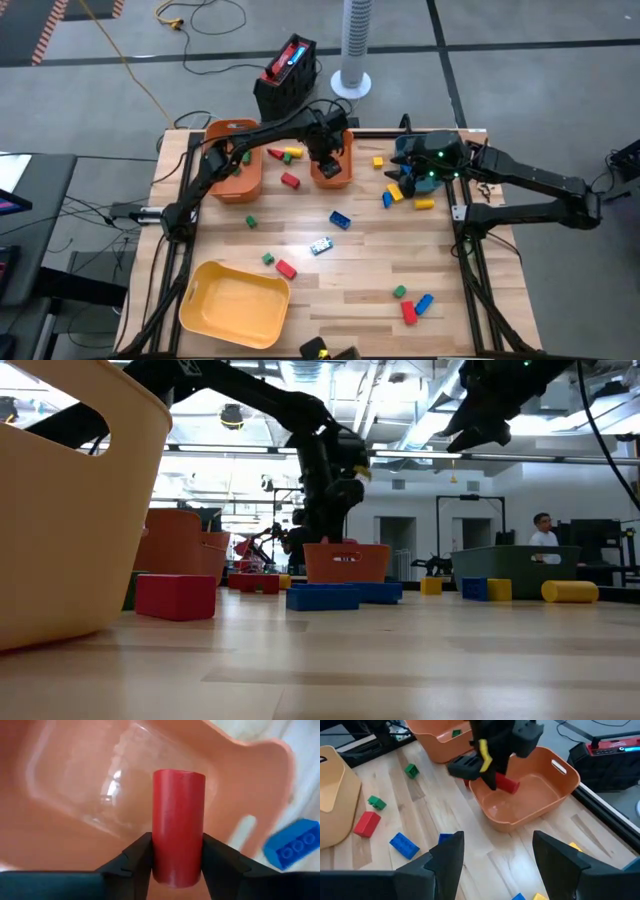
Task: Sort blocks
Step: Put the red block into the right orange bin
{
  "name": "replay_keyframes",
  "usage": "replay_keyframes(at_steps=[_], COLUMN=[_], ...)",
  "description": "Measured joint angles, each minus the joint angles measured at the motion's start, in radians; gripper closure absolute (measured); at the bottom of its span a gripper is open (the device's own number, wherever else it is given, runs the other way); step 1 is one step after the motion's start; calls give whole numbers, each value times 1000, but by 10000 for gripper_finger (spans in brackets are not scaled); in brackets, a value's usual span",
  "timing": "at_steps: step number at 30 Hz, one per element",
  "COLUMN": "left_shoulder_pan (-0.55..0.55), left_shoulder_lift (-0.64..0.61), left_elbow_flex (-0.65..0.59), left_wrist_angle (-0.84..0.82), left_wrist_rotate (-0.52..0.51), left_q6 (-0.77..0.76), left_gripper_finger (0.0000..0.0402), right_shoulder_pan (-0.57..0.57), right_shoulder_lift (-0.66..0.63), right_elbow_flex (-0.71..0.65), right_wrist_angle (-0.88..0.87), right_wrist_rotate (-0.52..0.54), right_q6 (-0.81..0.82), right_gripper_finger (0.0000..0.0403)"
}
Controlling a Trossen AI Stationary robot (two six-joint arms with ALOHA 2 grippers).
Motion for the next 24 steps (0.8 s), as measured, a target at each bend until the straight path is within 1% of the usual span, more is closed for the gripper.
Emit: replay_keyframes(at_steps=[3,8,12,14,17,19,21,24], left_shoulder_pan=[-19,-30,-22,-12,-4,8,26,72], left_shoulder_lift=[14,12,12,-14,-84,-138,-185,-254], left_elbow_flex=[0,0,47,66,66,40,-9,-131], left_wrist_angle=[8,42,27,34,34,32,29,33], left_wrist_rotate=[0,1,2,-4,-64,-100,-107,-110], left_q6=[-1,-2,-1,11,53,82,101,113], left_gripper_finger=[240,226,222,222,225,228,231,233], right_shoulder_pan=[-12,-19,-19,-19,-19,-19,-19,-18], right_shoulder_lift=[0,0,0,0,0,0,0,0], right_elbow_flex=[0,0,0,0,0,0,-1,-1], right_wrist_angle=[0,0,0,0,-4,-15,-31,-49], right_wrist_rotate=[0,1,0,0,0,0,0,0], right_q6=[-3,-12,-27,-28,-28,-26,-23,-16], right_gripper_finger=[155,155,155,155,155,155,155,155])
